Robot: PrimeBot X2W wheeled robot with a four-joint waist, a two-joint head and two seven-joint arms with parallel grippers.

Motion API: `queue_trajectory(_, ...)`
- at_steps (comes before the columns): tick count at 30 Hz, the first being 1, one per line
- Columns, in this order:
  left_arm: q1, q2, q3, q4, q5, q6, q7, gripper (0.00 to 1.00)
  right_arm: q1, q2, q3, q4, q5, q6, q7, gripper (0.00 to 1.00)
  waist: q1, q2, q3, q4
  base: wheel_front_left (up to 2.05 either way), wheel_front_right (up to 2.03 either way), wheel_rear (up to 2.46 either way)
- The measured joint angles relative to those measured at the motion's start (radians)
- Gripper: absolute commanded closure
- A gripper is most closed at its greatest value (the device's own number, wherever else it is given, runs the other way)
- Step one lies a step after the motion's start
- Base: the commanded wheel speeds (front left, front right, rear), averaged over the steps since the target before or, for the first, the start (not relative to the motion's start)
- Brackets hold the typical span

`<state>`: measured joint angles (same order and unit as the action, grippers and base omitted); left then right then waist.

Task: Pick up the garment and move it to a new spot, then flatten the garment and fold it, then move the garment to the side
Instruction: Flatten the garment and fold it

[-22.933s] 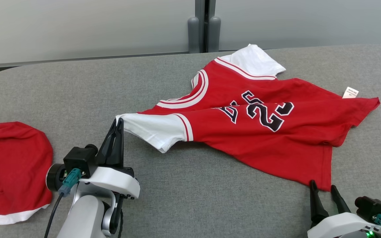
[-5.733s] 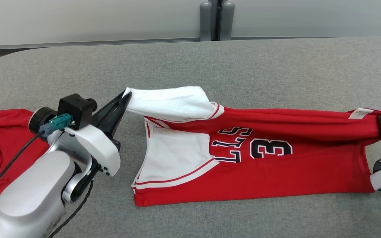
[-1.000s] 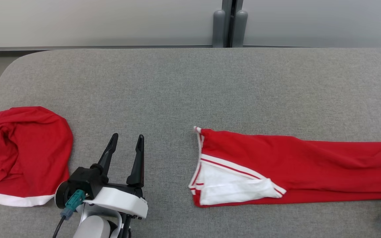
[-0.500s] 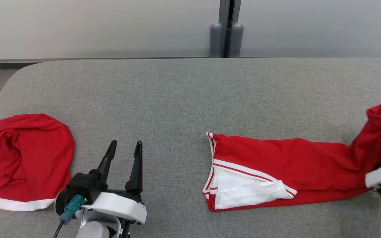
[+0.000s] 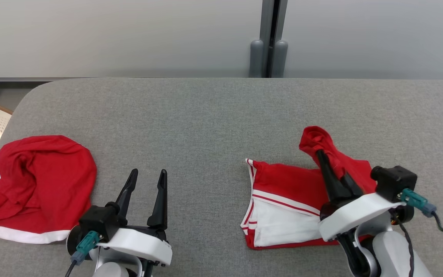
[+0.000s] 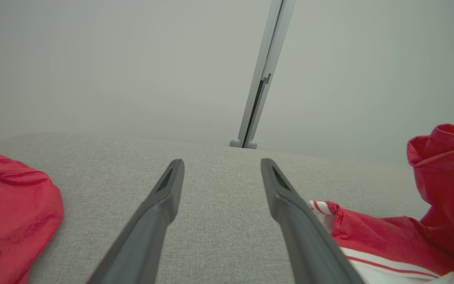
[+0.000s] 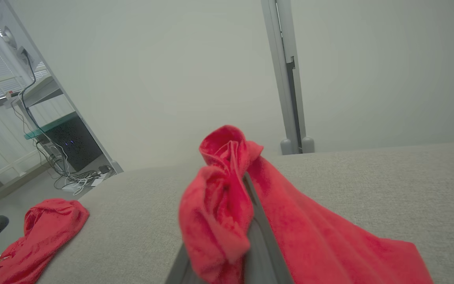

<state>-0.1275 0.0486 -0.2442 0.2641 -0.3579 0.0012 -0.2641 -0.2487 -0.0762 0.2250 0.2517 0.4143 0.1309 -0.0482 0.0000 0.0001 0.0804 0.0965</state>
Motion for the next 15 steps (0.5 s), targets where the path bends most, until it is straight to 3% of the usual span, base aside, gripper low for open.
queue_trajectory(13, 0.001, 0.0, -0.023, 0.007, -0.014, 0.001, 0.0, 0.0, -0.005, 0.025, 0.161, 0.173, -0.015, 0.0, -0.047, 1.0, 0.0, 0.0, 0.026, 0.073, 0.0, 0.0, 0.0)
queue_trajectory(14, 0.001, 0.0, -0.026, 0.008, -0.014, 0.001, 0.0, 0.0, -0.009, 0.026, 0.174, 0.192, -0.01, 0.0, -0.049, 0.86, 0.0, 0.0, 0.031, 0.079, 0.0, 0.0, 0.0)
queue_trajectory(15, 0.0, 0.0, -0.029, 0.008, -0.014, 0.001, 0.0, 0.0, -0.013, 0.027, 0.182, 0.209, -0.007, 0.0, -0.057, 0.14, 0.0, 0.0, 0.036, 0.084, 0.0, 0.0, 0.0)
